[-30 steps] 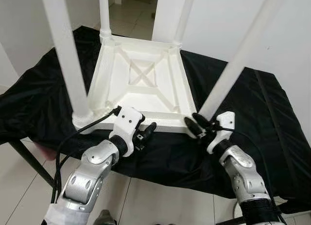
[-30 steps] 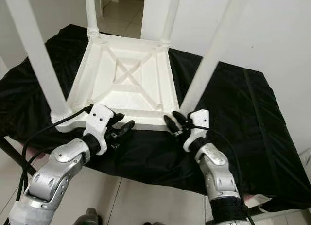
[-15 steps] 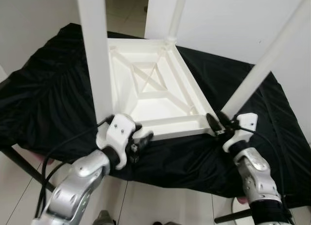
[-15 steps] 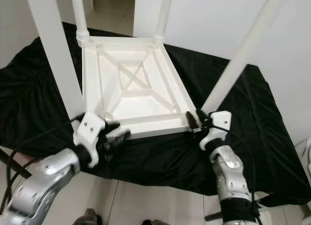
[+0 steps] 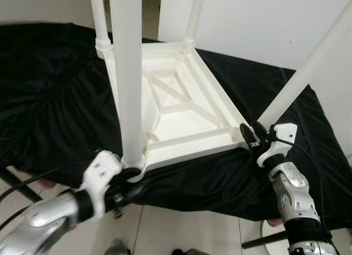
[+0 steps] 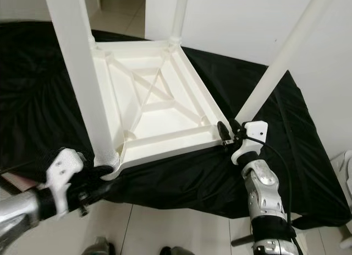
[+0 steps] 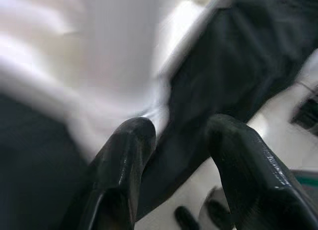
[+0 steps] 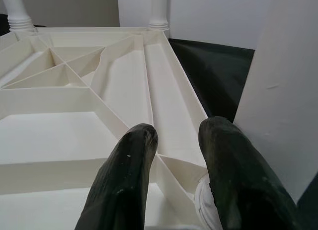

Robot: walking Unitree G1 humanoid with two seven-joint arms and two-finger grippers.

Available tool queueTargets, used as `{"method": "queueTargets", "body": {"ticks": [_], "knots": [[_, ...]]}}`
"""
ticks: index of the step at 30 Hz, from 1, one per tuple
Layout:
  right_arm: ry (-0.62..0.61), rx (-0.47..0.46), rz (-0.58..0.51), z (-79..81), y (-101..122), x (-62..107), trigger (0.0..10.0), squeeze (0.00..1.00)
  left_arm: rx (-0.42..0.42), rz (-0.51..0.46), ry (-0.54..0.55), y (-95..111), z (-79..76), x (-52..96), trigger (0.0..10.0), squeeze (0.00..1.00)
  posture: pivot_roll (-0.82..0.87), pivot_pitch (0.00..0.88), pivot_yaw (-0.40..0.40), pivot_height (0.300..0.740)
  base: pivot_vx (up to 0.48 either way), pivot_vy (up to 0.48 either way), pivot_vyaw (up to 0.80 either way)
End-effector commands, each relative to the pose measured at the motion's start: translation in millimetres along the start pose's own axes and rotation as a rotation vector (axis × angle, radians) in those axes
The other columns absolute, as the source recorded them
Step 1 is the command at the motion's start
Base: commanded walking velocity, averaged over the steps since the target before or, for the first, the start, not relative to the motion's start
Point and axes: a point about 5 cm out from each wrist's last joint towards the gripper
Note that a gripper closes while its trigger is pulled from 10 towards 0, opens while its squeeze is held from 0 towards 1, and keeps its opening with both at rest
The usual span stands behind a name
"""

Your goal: Building children table

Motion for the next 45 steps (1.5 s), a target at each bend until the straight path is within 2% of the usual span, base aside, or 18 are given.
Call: {"method": "queueTargets", "body": {"ticks": [1,3,5,6,8,11,12,14,17,22,25,28,29,31,34,38,41,45], "knots": [[-0.031,0.015,0.014,-7.7,-1.7,1.2,10.0,0.0,0.006,0.02,0.0,0.2,3.5,8.2,10.0,0.0,0.22,0.104,-0.122,0.74,0.0,0.0,0.0],[-0.024,0.015,0.011,-6.0,-1.8,-0.1,10.0,0.0,0.012,0.031,0.011,-0.6,7.4,15.0,10.0,0.0,0.22,0.104,-0.122,0.74,0.0,0.0,0.0],[-0.007,0.013,0.006,-2.6,-1.7,-3.6,10.0,0.0,0.021,0.06,0.093,-4.7,24.3,32.7,10.0,0.0,0.22,0.106,-0.124,0.74,0.0,0.0,0.0],[0.006,0.01,0.001,-0.2,-1.3,-5.8,10.0,0.0,0.014,0.091,0.18,-8.6,38.8,40.9,10.0,0.0,0.23,0.105,-0.124,0.74,0.0,0.0,0.0],[0.021,0.011,-0.002,2.4,-0.8,-6.3,10.0,0.0,0.008,0.093,0.221,-10.0,45.7,41.5,10.0,0.0,0.23,0.106,-0.123,0.74,0.0,0.0,0.0],[0.042,0.005,-0.008,7.3,0.0,-7.0,10.0,0.0,-0.013,0.082,0.274,-10.2,55.5,39.7,10.0,0.0,0.22,0.106,-0.123,0.74,0.0,0.0,0.0],[0.083,-0.002,-0.01,15.3,0.5,-6.0,10.0,0.0,-0.015,0.048,0.327,-10.3,65.6,31.6,10.0,0.0,0.22,0.108,-0.123,0.74,0.0,0.0,0.0],[0.12,-0.012,-0.011,22.8,0.4,-4.3,10.0,0.0,-0.025,0.005,0.372,-7.0,73.6,21.1,10.0,0.0,0.21,0.107,-0.119,0.74,0.0,0.0,0.0],[0.149,-0.013,-0.011,29.1,0.0,-2.8,10.0,0.0,-0.018,-0.024,0.385,-3.3,77.0,11.6,10.0,0.0,0.21,0.107,-0.117,0.74,0.0,0.0,0.0],[0.21,-0.022,-0.008,43.9,-1.4,0.6,10.0,0.0,-0.024,-0.055,0.354,1.9,78.1,-9.6,10.0,0.0,0.2,0.103,-0.11,0.74,0.0,0.0,0.0],[0.255,-0.019,-0.001,55.2,-1.4,7.1,10.0,0.0,-0.044,-0.095,0.3,9.9,74.7,-29.6,10.0,0.0,0.18,0.103,-0.099,0.74,0.0,0.0,0.0],[0.241,-0.016,0.007,54.7,-2.3,8.2,10.0,0.0,-0.044,-0.105,0.295,11.4,73.9,-32.3,10.0,0.0,0.18,0.103,-0.098,0.74,0.0,0.0,0.0],[0.182,0.008,0.029,53.2,-4.1,12.4,10.0,0.0,-0.046,-0.13,0.272,15.0,70.5,-39.0,10.0,0.0,0.17,0.103,-0.096,0.74,0.0,0.0,0.0],[0.141,0.026,0.039,52.6,-4.5,15.1,10.0,0.0,-0.047,-0.145,0.255,17.3,67.8,-42.1,10.0,0.0,0.17,0.103,-0.096,0.74,0.0,0.0,0.0],[0.078,0.02,0.04,53.6,-3.6,20.1,10.0,0.0,-0.048,-0.152,0.246,18.9,65.6,-46.0,10.0,0.0,0.17,0.104,-0.096,0.74,0.0,0.0,0.0],[-0.018,0.021,0.045,57.1,-4.2,36.6,10.0,0.0,-0.048,-0.195,0.219,25.7,58.8,-55.5,10.0,0.0,0.17,0.102,-0.105,0.74,0.0,0.0,0.0],[-0.032,0.023,0.046,56.9,-4.2,39.2,10.0,0.0,-0.048,-0.201,0.217,26.3,58.1,-57.3,10.0,0.0,0.17,0.102,-0.105,0.74,0.0,0.0,0.0],[-0.058,0.034,0.092,57.0,-9.8,58.2,10.0,0.0,-0.049,-0.244,0.188,32.1,49.5,-70.4,10.0,0.0,0.16,0.099,-0.111,0.74,0.0,0.0,0.0]]}}
Point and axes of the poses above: a point about 5 cm out from each wrist's last joint towards the gripper, its own x axis pointing back from the gripper into the wrist, its own y axis along the axis of the wrist's last joint, z = x × y, and after that the axes turned 9 degrees about x, right-handed
